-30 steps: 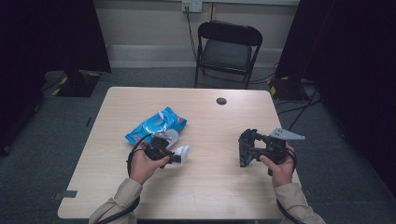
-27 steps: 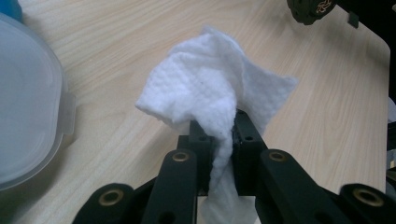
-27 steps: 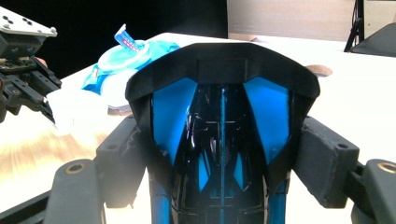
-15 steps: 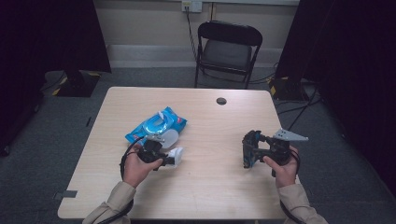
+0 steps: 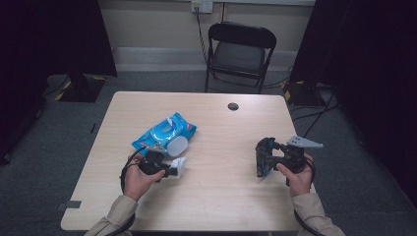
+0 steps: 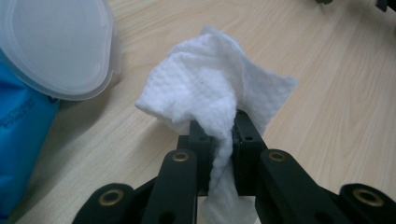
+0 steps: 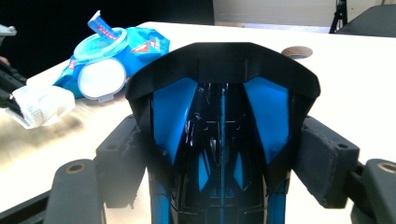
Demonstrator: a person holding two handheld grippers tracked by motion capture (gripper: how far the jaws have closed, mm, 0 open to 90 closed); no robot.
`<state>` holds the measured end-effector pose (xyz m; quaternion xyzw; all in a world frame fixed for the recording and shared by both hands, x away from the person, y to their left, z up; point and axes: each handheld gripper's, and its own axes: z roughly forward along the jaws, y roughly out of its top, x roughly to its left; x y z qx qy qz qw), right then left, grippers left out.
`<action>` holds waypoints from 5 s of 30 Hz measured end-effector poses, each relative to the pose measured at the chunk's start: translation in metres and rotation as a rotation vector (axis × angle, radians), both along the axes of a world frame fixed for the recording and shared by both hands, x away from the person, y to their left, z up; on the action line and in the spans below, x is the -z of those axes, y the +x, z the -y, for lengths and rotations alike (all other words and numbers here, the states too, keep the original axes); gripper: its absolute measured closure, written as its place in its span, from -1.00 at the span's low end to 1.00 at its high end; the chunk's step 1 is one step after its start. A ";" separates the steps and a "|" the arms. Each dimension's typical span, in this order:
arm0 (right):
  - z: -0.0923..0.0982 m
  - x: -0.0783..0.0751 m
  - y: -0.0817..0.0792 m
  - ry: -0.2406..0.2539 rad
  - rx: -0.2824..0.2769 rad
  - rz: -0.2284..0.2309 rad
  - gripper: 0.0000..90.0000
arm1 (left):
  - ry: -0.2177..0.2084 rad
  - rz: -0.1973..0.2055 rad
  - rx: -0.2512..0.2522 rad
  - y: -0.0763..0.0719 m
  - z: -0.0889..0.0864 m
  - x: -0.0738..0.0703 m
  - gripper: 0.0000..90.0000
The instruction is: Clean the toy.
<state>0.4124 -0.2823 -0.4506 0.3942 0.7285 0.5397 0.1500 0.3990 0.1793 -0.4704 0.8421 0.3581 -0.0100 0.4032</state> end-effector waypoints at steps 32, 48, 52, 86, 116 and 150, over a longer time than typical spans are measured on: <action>-0.043 0.025 0.042 -0.196 -0.015 -0.071 -0.44 | 0.056 0.020 -0.008 0.005 0.002 0.021 0.74; -0.053 0.041 0.053 -0.300 -0.010 -0.116 -0.44 | 0.062 0.042 -0.006 0.005 0.004 0.022 0.64; -0.055 0.043 0.055 -0.317 -0.009 -0.122 -0.44 | 0.061 0.046 -0.007 0.006 0.004 0.022 0.63; -0.065 0.051 0.066 -0.385 -0.039 -0.150 -0.45 | 0.063 0.078 -0.012 0.009 0.007 0.024 0.58; -0.059 0.040 0.064 -0.370 -0.057 -0.119 -0.57 | 0.107 0.119 -0.011 0.010 0.007 0.019 0.55; -0.045 0.025 0.044 -0.320 -0.083 -0.119 -0.65 | 0.123 0.161 -0.089 0.017 0.000 0.012 -0.01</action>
